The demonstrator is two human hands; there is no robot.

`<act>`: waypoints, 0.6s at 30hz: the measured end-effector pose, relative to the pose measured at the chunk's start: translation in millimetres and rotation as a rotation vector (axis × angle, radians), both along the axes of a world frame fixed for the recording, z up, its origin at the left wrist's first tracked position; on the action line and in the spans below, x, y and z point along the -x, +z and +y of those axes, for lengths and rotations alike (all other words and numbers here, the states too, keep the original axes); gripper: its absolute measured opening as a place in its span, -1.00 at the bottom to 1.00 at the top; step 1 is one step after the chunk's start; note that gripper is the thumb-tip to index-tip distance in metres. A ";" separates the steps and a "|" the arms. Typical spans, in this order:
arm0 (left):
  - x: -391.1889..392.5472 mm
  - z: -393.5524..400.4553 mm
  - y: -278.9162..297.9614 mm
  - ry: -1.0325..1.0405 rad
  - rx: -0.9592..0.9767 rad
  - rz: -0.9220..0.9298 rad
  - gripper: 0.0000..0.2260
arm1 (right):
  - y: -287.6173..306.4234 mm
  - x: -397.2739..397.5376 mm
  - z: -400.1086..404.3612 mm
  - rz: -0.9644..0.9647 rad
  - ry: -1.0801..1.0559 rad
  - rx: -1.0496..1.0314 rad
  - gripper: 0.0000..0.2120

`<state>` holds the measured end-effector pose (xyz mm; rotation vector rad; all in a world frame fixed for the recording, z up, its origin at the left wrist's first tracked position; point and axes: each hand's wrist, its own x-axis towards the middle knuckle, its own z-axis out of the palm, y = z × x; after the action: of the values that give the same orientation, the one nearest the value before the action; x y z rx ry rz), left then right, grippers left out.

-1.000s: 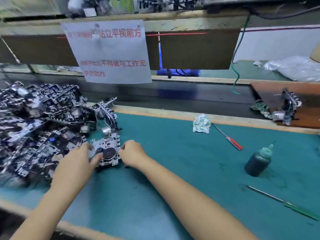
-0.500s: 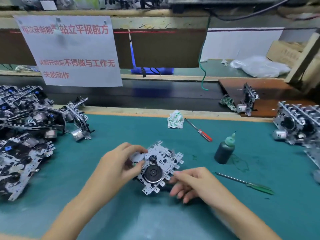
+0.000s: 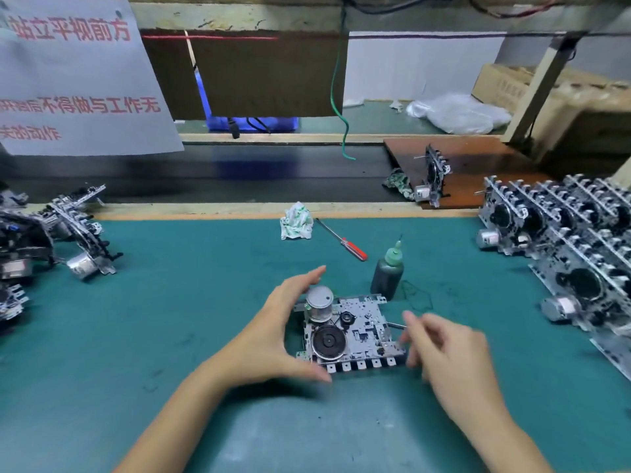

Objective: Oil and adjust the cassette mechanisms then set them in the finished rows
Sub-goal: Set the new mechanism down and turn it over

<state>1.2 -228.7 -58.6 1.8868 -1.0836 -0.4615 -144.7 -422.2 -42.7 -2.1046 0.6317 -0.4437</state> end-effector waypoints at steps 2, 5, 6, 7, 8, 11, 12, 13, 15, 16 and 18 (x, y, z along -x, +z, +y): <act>5.7 4.7 -6.1 -0.017 -0.046 -0.030 0.06 | -4.6 -6.9 -9.4 -0.094 -0.058 0.066 -0.65; 7.6 3.3 -9.3 0.038 -0.039 -0.112 0.00 | -18.0 -9.8 -8.0 -0.057 -0.029 0.120 -0.68; 6.8 2.8 -9.7 0.057 -0.033 -0.125 -0.03 | -21.8 -8.6 -6.9 -0.048 -0.015 0.128 -0.68; 6.4 2.4 -9.9 0.070 -0.028 -0.122 -0.04 | -24.1 -7.1 -6.3 -0.044 -0.008 0.128 -0.68; 6.4 2.4 -10.5 0.076 -0.023 -0.108 -0.05 | -25.8 -6.0 -6.6 -0.048 -0.007 0.124 -0.68; 7.4 3.3 -13.2 0.087 -0.015 -0.045 -0.02 | -26.4 -5.9 -8.8 -0.065 -0.011 0.084 -0.69; 7.6 3.2 -13.5 0.091 -0.016 -0.031 -0.03 | -26.2 -6.2 -9.1 -0.068 -0.007 0.079 -0.69; 7.5 3.1 -13.5 0.092 -0.018 -0.022 -0.03 | -25.5 -6.1 -8.8 -0.065 -0.001 0.085 -0.69; 7.1 3.1 -13.5 0.076 -0.018 -0.005 -0.04 | -24.9 -6.2 -8.6 -0.051 0.011 0.105 -0.69; 7.1 3.4 -13.6 0.057 -0.020 -0.002 -0.04 | -25.2 -6.1 -8.8 -0.047 0.016 0.108 -0.69; 7.9 3.2 -13.9 0.024 -0.036 -0.025 -0.01 | -26.0 -5.7 -8.7 -0.039 0.023 0.102 -0.68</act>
<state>-6.7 -225.5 -72.6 1.9398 -1.0747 -0.4477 -138.9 -430.9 -68.7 -2.1919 0.5720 -0.5128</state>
